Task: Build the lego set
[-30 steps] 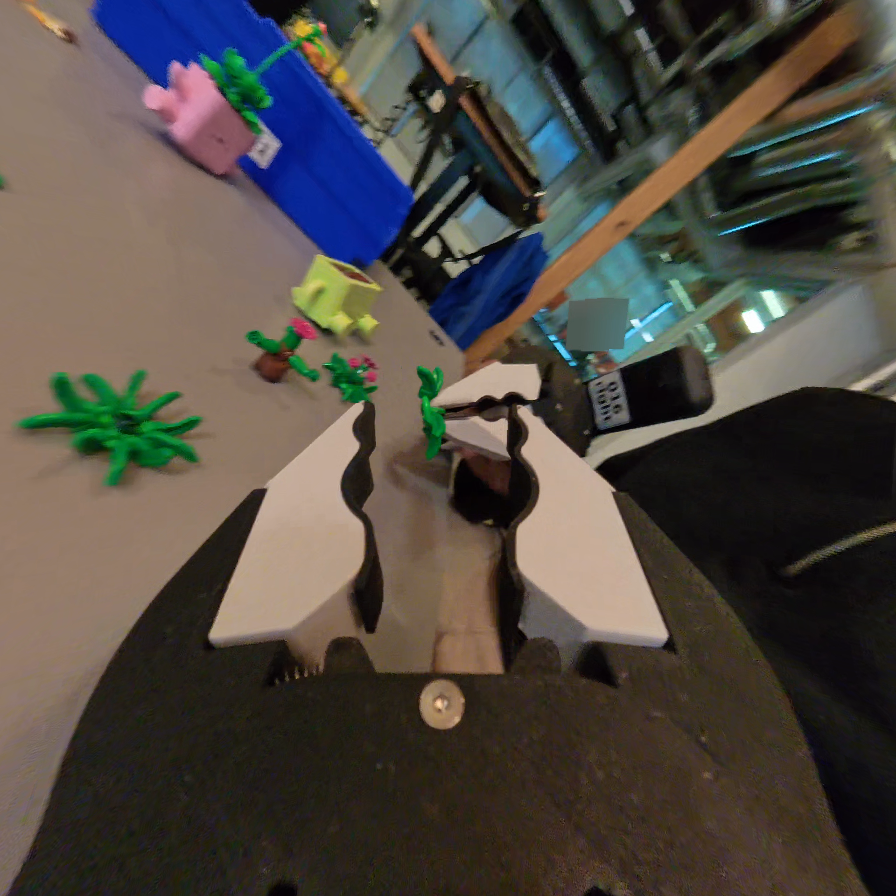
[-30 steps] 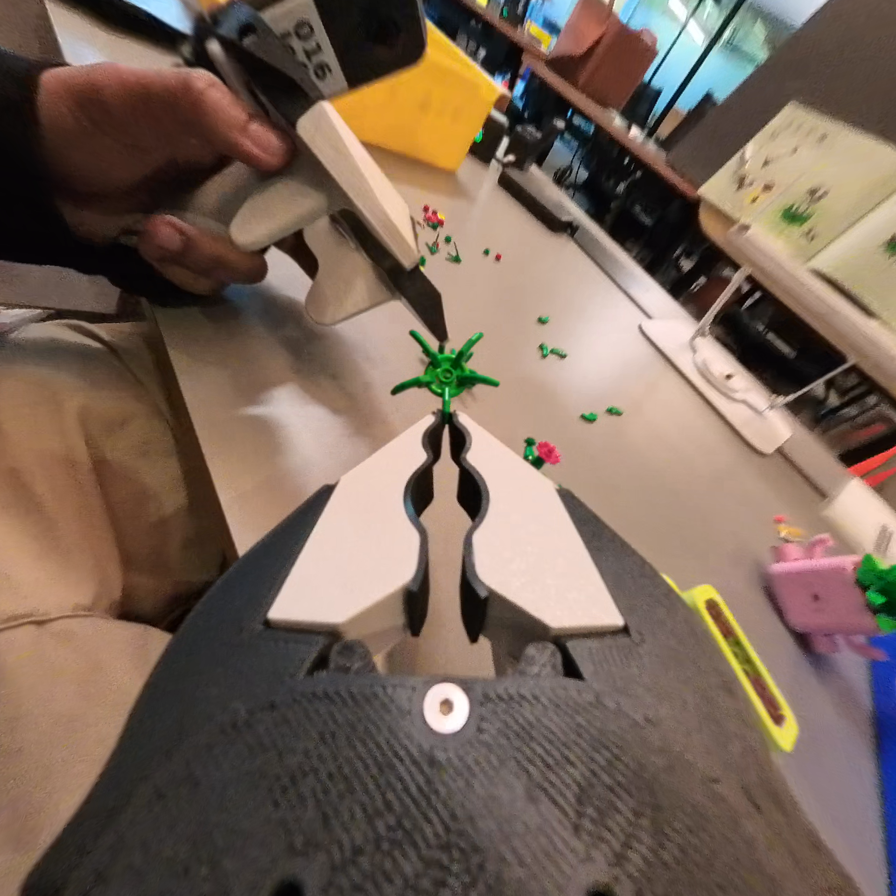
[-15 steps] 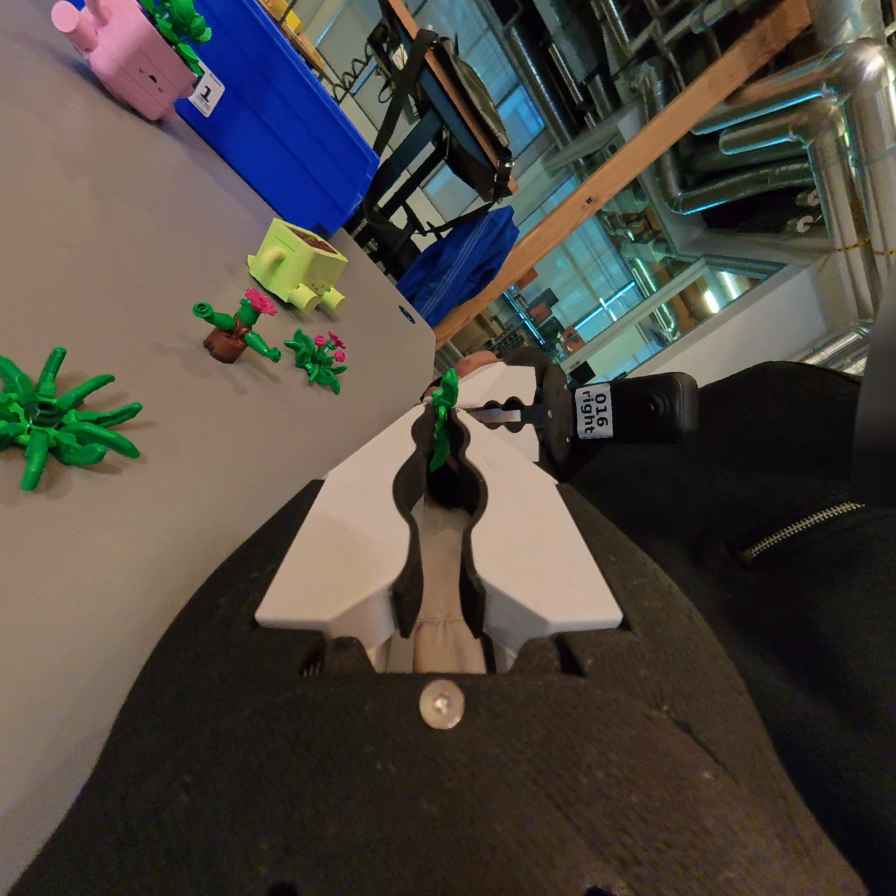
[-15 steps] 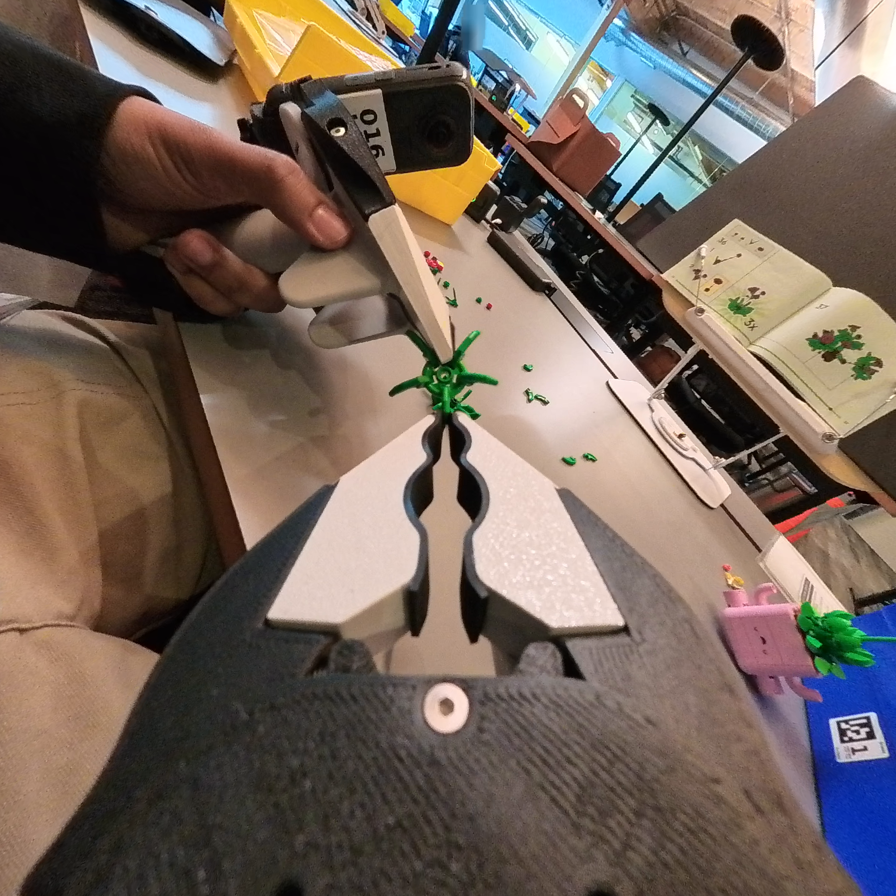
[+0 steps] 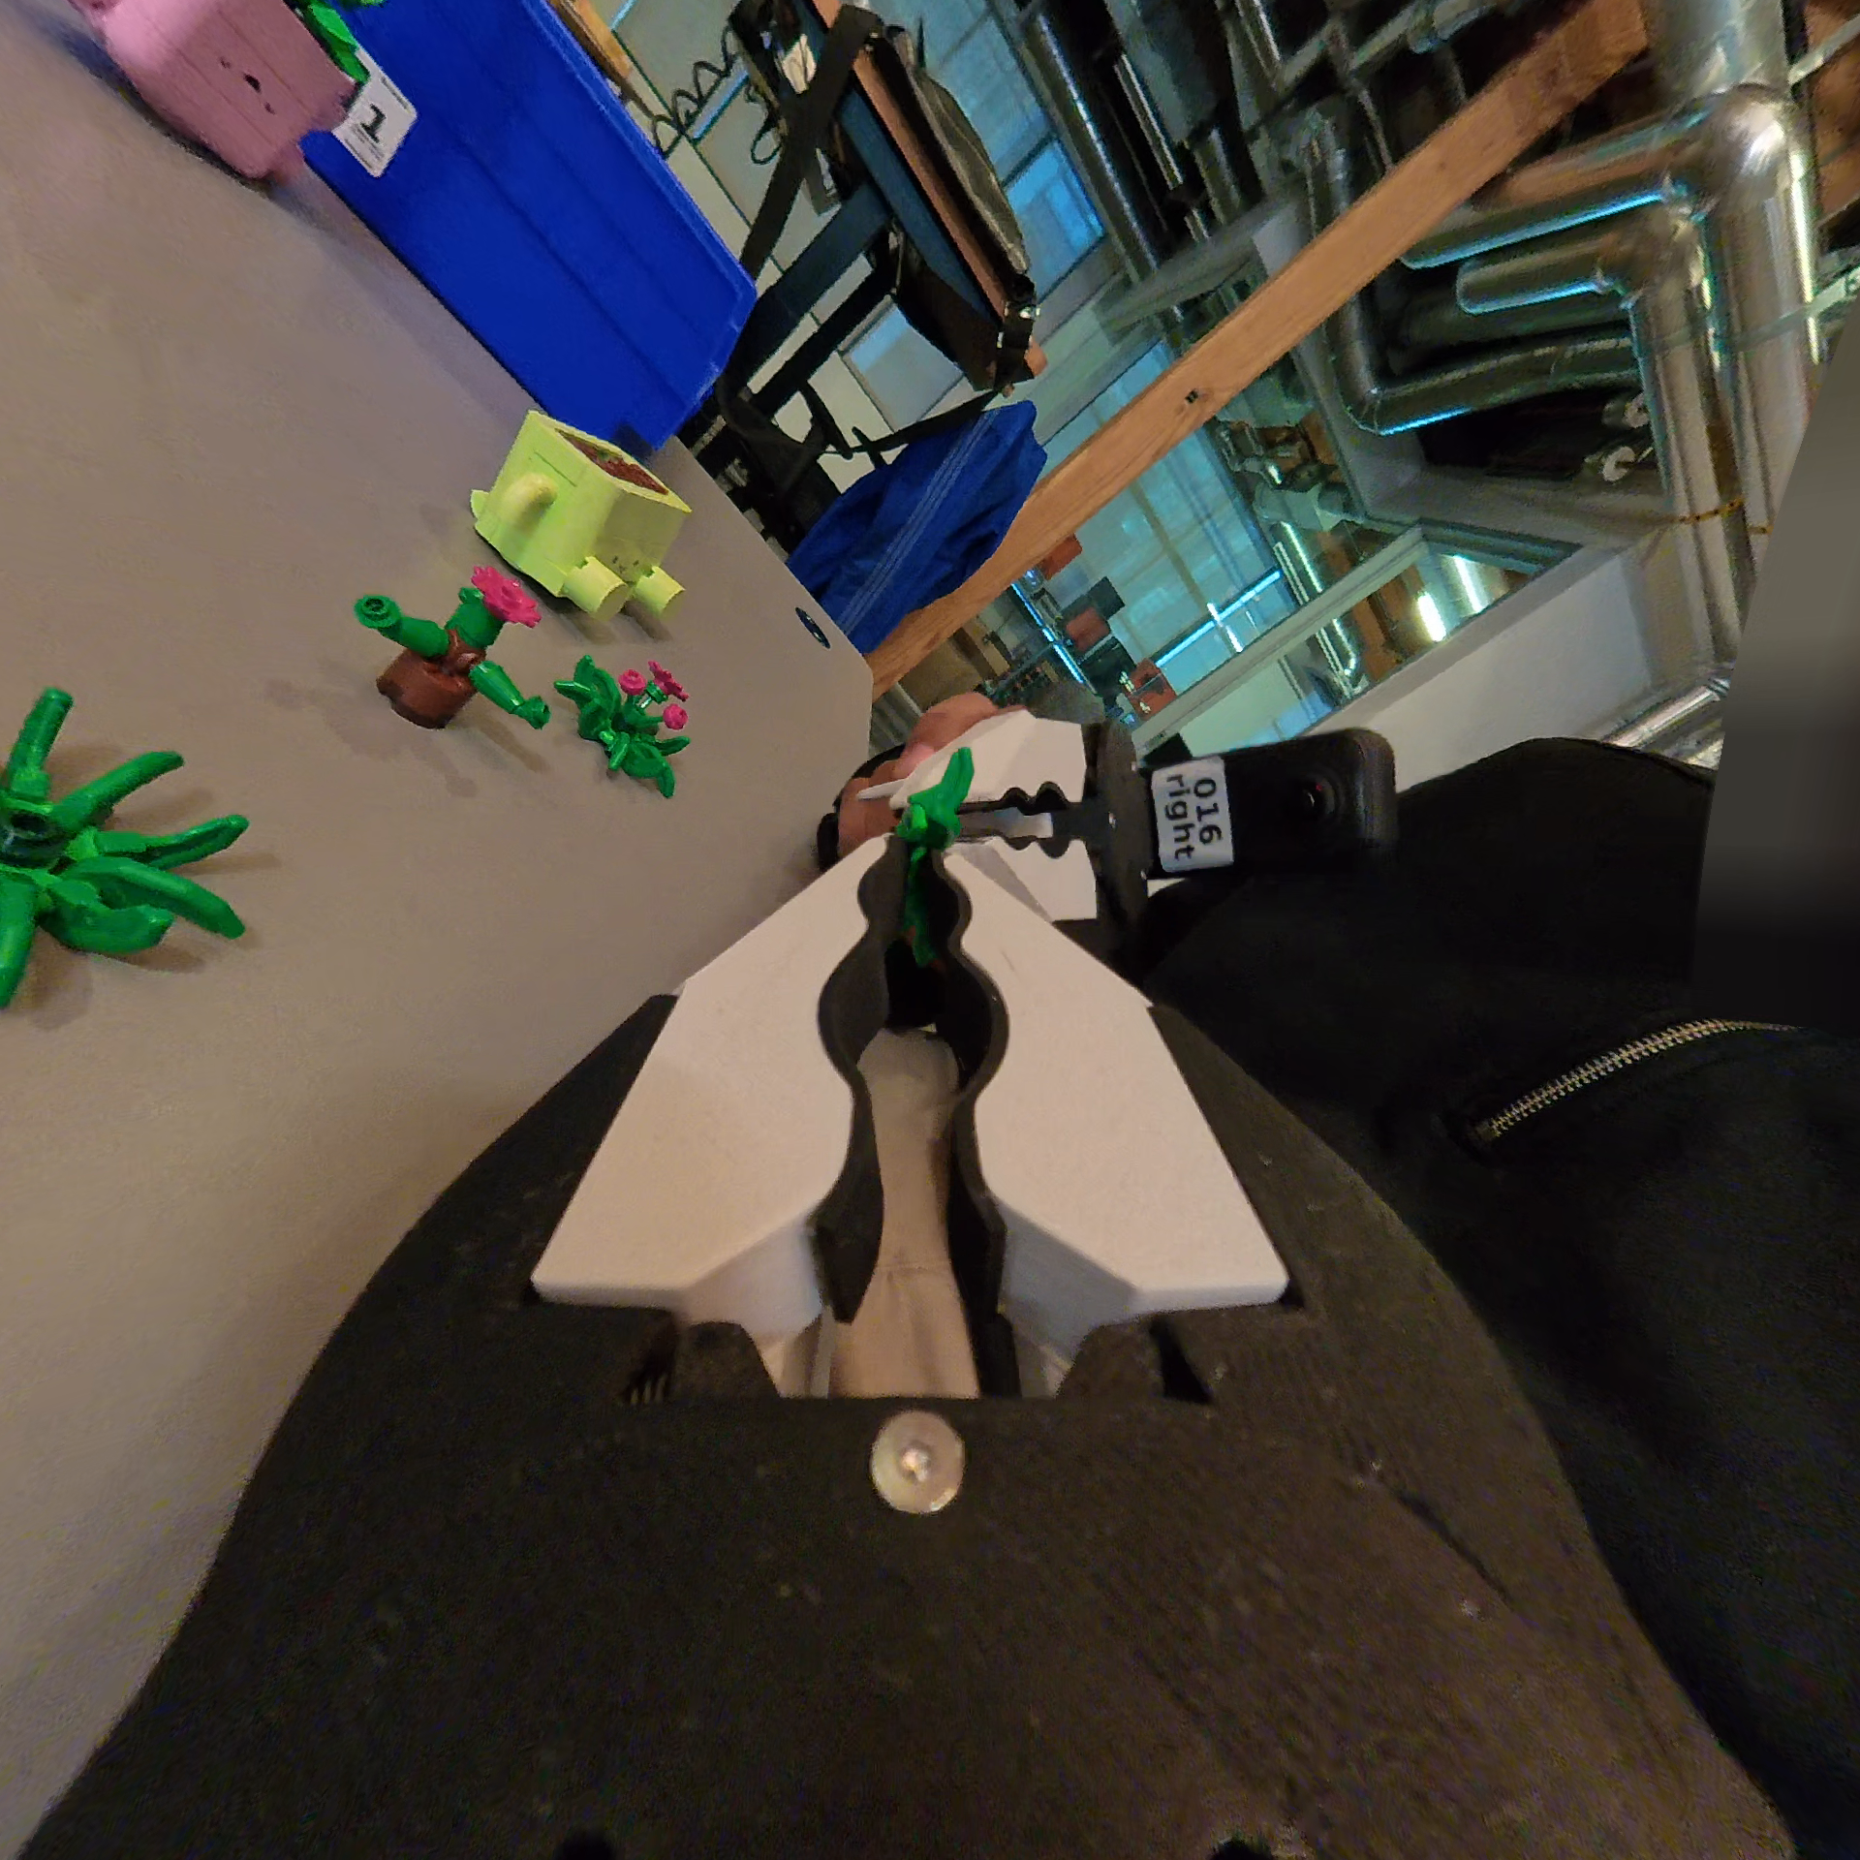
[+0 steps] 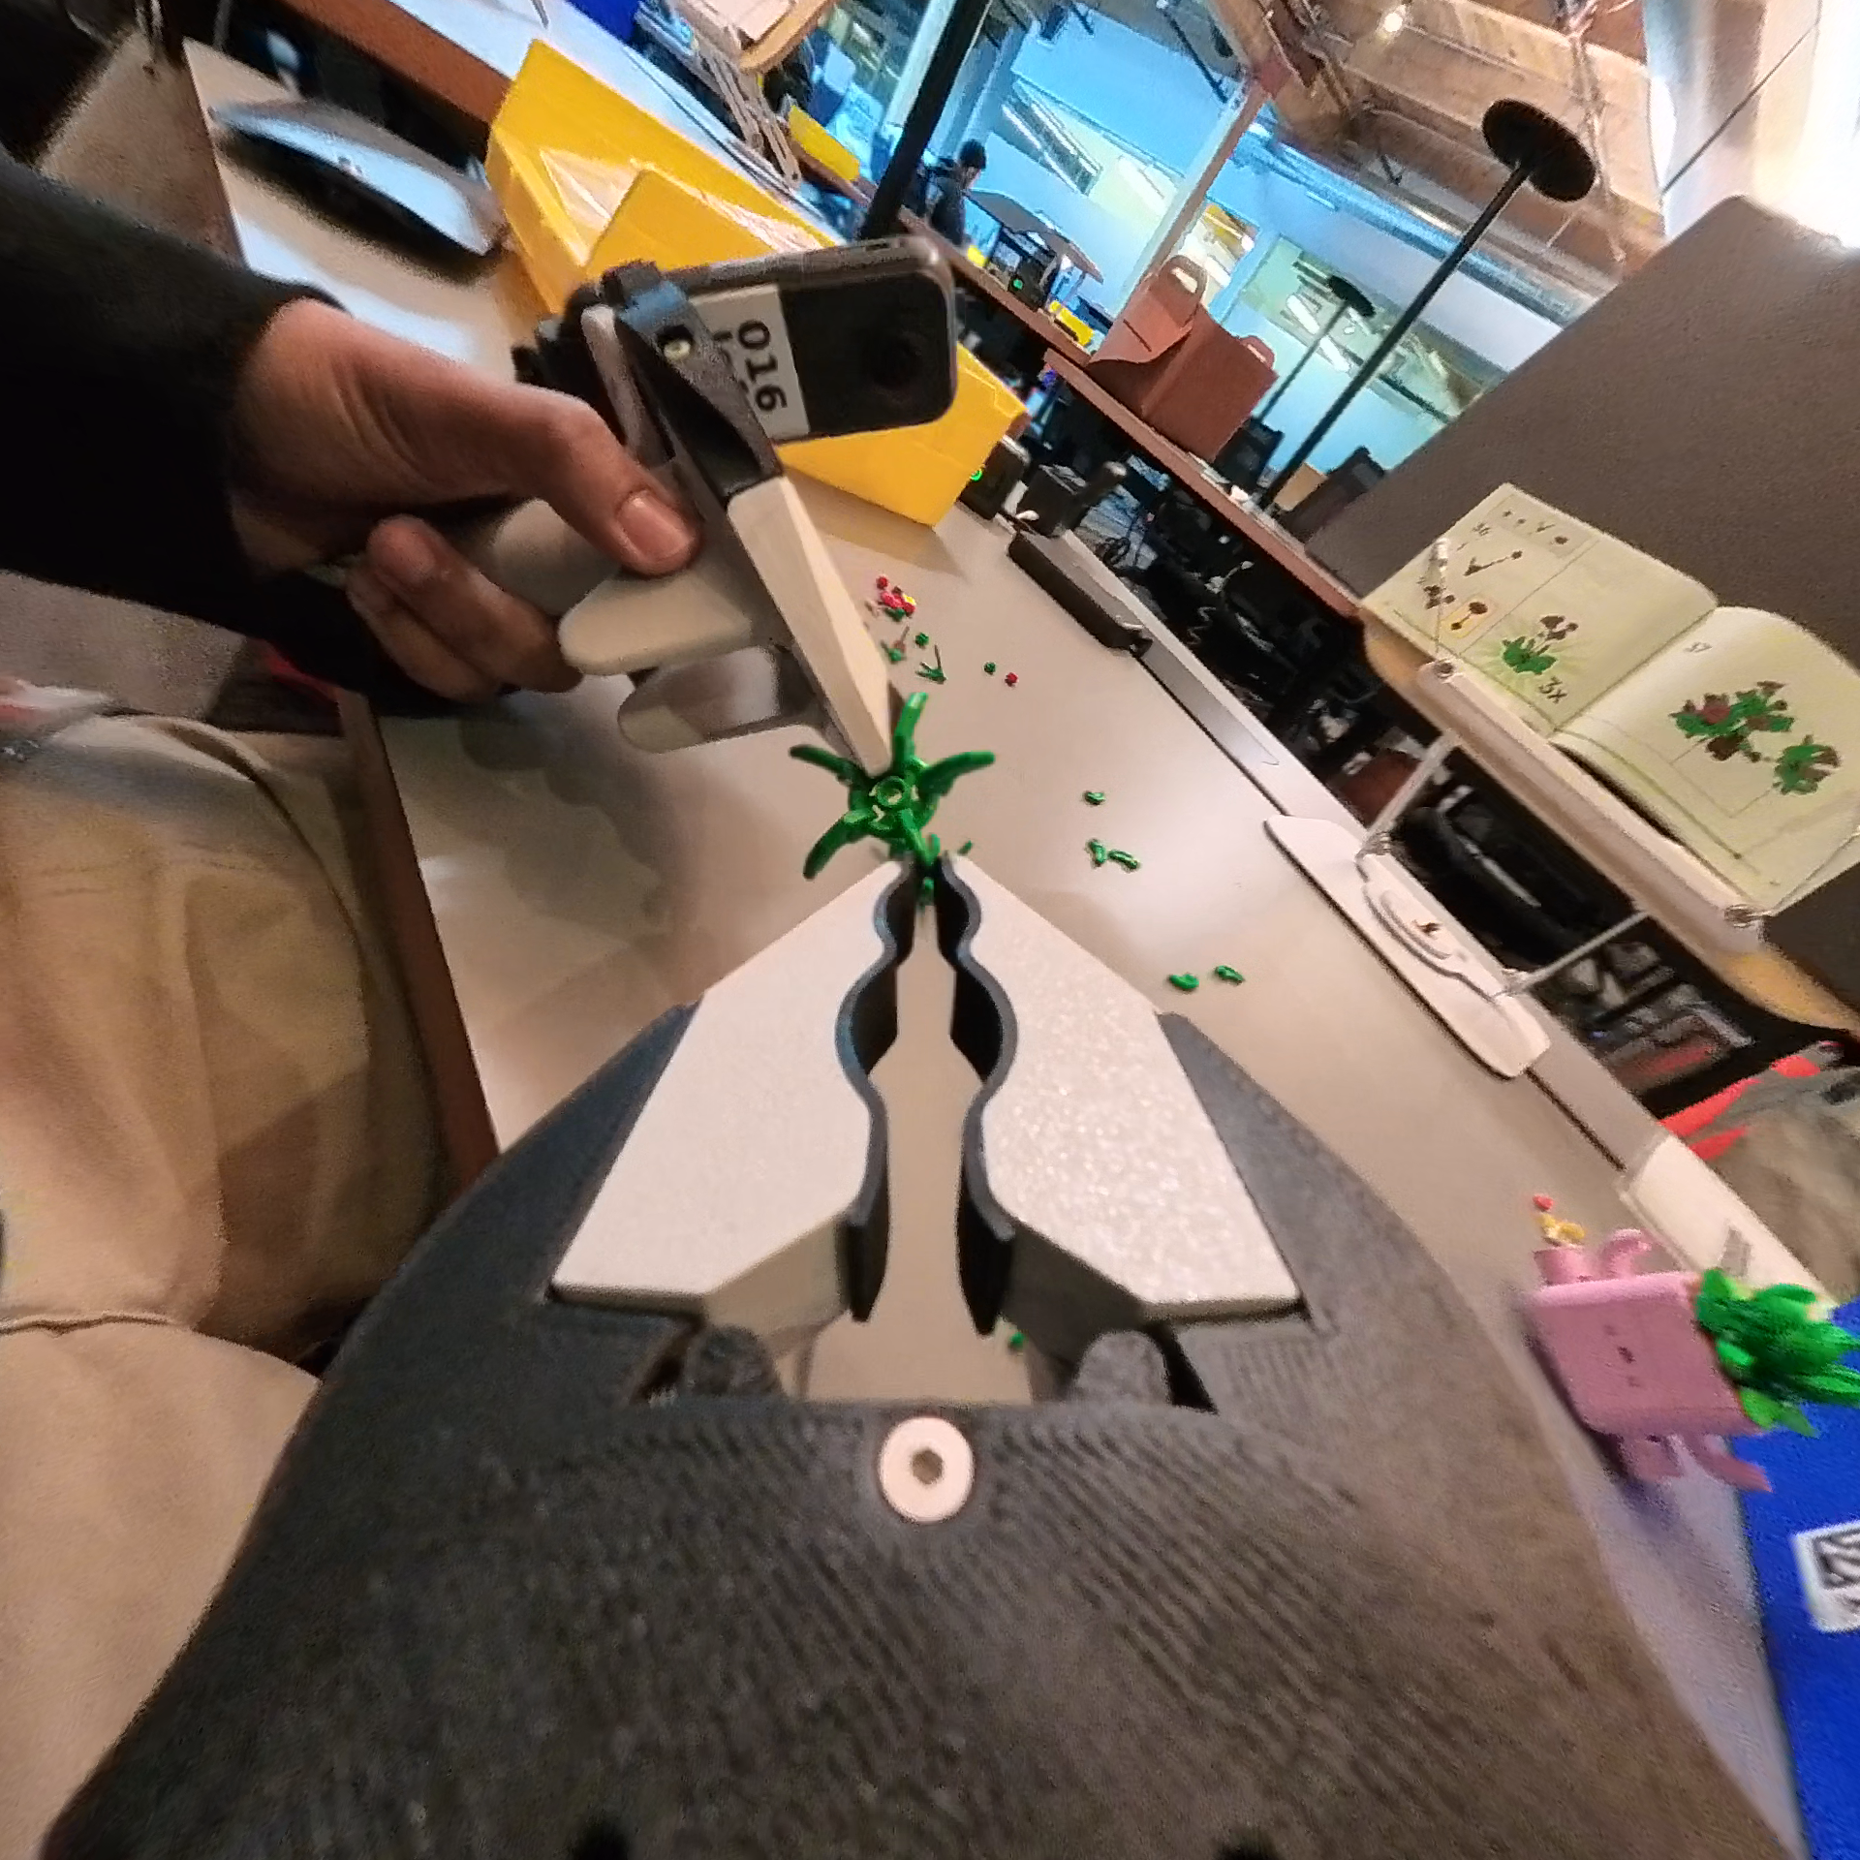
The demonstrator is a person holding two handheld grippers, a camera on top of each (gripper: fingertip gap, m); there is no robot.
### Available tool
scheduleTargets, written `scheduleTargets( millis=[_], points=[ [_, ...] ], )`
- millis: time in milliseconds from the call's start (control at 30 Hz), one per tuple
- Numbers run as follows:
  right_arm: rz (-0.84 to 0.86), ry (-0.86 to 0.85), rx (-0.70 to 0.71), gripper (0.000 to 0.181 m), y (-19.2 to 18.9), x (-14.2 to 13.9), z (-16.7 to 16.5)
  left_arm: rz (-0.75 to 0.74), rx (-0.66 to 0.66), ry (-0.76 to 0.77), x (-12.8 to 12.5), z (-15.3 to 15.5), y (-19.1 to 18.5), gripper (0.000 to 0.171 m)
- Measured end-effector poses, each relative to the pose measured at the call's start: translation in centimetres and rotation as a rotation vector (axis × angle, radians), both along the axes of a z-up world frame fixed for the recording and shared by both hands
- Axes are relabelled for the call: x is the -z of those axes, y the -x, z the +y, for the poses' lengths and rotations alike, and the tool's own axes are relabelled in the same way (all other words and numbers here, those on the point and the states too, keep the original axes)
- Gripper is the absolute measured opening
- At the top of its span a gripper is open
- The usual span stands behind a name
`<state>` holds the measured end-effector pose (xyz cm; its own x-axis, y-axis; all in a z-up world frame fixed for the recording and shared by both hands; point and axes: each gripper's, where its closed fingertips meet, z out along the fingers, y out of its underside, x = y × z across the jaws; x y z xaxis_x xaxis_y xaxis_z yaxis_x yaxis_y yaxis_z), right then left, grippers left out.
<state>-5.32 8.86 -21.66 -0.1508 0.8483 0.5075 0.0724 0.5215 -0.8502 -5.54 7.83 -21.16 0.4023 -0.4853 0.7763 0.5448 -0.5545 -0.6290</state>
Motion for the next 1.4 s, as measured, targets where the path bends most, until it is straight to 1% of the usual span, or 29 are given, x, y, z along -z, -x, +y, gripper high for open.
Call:
scheduleTargets(
  millis=[167, 267, 300, 400, 500, 567, 667, 833, 933, 967, 1133, 1200, 1267, 1333, 1400],
  points=[
    [-0.023, 0.185, -0.112, 0.001, -0.4, -0.8, -0.8, -0.059, 0.053, -0.035, -0.9, -0.6, -0.3, 0.0],
    [-0.028, 0.333, -0.145, 0.002, -0.5, -1.5, -0.6, -0.084, 0.037, -0.07, -1.5, -0.4, -0.3, 0.0],
    [-0.02, 0.374, -0.141, 0.006, -0.5, -1.8, -0.4, -0.092, 0.022, -0.081, -1.8, -0.4, -0.2, 0.001],
    [0.034, 0.5, -0.167, 0.029, -0.9, -3.0, 0.0, -0.063, -0.032, -0.11, -2.0, -0.2, 0.3, 0.0],
    [0.045, 0.665, -0.224, 0.038, -1.2, -3.9, -0.2, -0.017, -0.075, -0.148, -2.5, -0.1, 0.6, 0.0],
    [0.032, 0.732, -0.235, 0.039, -1.1, -4.0, -0.1, 0.013, -0.095, -0.169, -2.7, -0.1, 0.4, 0.0],
    [0.011, 0.767, -0.201, 0.034, -1.0, -3.6, 0.4, 0.052, -0.091, -0.169, -2.6, 0.1, -0.3, 0.0],
    [-0.044, 0.747, -0.155, 0.025, -0.7, -2.5, 0.1, 0.057, -0.087, -0.179, -2.6, 0.5, -1.2, 0.0],
    [-0.035, 0.778, -0.178, 0.009, -0.9, -2.5, -0.1, 0.089, -0.088, -0.175, -2.3, 0.6, -1.5, 0.0],
    [-0.032, 0.786, -0.184, 0.006, -1.0, -2.6, 0.0, 0.095, -0.087, -0.176, -2.3, 0.6, -1.5, 0.001],
    [-0.046, 0.802, -0.193, 0.006, -1.0, -2.5, 0.0, 0.081, -0.084, -0.177, -2.2, 0.6, -1.5, 0.002],
    [-0.037, 0.813, -0.196, 0.005, -1.0, -2.6, 0.1, 0.098, -0.105, -0.165, -1.9, 0.9, -1.4, 0.011],
    [-0.044, 0.828, -0.194, 0.005, -1.0, -2.5, 0.2, 0.117, -0.11, -0.166, -1.8, 0.9, -1.4, 0.011],
    [-0.041, 0.832, -0.178, 0.006, -0.9, -2.5, 0.4, 0.124, -0.099, -0.167, -1.7, 0.9, -1.6, 0.018],
    [-0.032, 0.833, -0.166, 0.005, -0.9, -2.5, 0.6, 0.126, -0.088, -0.166, -1.7, 0.9, -1.9, 0.018]
  ],
)
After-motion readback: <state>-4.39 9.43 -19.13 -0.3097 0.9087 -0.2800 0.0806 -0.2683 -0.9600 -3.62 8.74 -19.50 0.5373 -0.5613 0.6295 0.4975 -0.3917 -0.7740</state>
